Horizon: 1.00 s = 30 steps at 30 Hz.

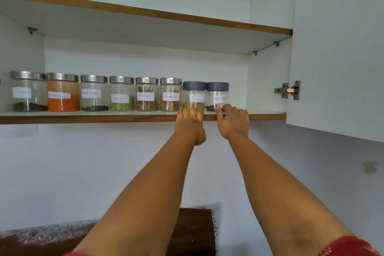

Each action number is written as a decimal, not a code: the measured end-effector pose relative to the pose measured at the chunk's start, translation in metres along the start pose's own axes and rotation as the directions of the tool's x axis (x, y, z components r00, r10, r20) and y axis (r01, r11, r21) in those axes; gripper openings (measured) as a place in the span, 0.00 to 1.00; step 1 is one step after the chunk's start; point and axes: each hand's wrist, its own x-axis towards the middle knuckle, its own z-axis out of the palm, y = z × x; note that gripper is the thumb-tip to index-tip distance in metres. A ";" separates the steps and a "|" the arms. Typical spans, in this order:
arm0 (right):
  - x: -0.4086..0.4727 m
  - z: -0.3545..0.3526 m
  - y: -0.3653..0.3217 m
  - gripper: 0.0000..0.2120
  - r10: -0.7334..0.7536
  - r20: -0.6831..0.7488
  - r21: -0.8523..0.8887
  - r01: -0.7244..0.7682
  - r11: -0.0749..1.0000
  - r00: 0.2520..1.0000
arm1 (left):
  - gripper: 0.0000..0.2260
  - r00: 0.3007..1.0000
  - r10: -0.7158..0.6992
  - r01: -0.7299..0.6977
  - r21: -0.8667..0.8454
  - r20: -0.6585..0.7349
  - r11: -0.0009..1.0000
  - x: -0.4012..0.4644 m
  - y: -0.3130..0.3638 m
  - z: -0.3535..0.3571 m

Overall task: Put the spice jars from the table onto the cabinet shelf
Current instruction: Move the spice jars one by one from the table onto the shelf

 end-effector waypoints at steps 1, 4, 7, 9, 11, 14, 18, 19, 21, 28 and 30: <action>-0.018 0.003 0.005 0.24 -0.040 -0.042 0.032 0.042 0.999 0.998 | 0.38 1.000 0.014 -0.015 -0.041 -0.013 0.999 -0.007 0.001 0.002; -0.088 0.022 0.019 0.28 -0.098 -0.019 0.092 0.100 0.991 0.995 | 0.40 0.986 0.085 -0.128 -0.313 -0.146 0.941 -0.049 0.003 0.036; -0.181 0.054 0.034 0.29 -0.008 0.185 0.087 -0.008 0.996 0.983 | 0.39 0.987 0.068 -0.121 -0.402 -0.145 0.907 -0.115 0.003 0.108; -0.246 0.074 0.044 0.31 0.080 0.372 0.084 -0.120 0.989 0.925 | 0.40 0.995 0.037 -0.004 -0.355 0.088 0.935 -0.158 -0.001 0.163; -0.311 0.090 0.050 0.34 0.104 0.576 0.045 -0.159 0.986 0.811 | 0.41 0.950 0.005 0.098 -0.314 0.312 0.944 -0.205 -0.004 0.208; -0.397 0.108 0.055 0.42 0.129 0.819 -0.046 -0.159 0.986 0.560 | 0.39 0.893 0.044 0.137 -0.364 0.449 0.921 -0.266 0.001 0.257; -0.466 0.120 0.058 0.47 0.212 0.924 -0.183 -0.118 0.976 0.319 | 0.33 0.832 0.118 0.141 -0.411 0.543 0.900 -0.327 0.012 0.297; -0.478 0.122 0.059 0.46 0.232 0.922 -0.208 -0.108 0.972 0.311 | 0.32 0.825 0.122 0.146 -0.416 0.552 0.898 -0.341 0.013 0.305; -0.489 0.126 0.060 0.41 0.261 0.889 -0.235 -0.115 0.965 0.375 | 0.31 0.803 0.130 0.169 -0.430 0.582 0.887 -0.358 0.011 0.315; -0.479 0.124 0.034 0.38 0.464 0.725 -0.126 -0.564 0.816 0.509 | 0.37 0.731 0.080 0.428 -0.547 0.677 0.720 -0.381 -0.005 0.335; -0.466 0.121 0.014 0.36 0.438 0.747 -0.036 -0.627 0.778 0.500 | 0.44 0.726 0.071 0.523 -0.616 0.684 0.589 -0.377 -0.001 0.327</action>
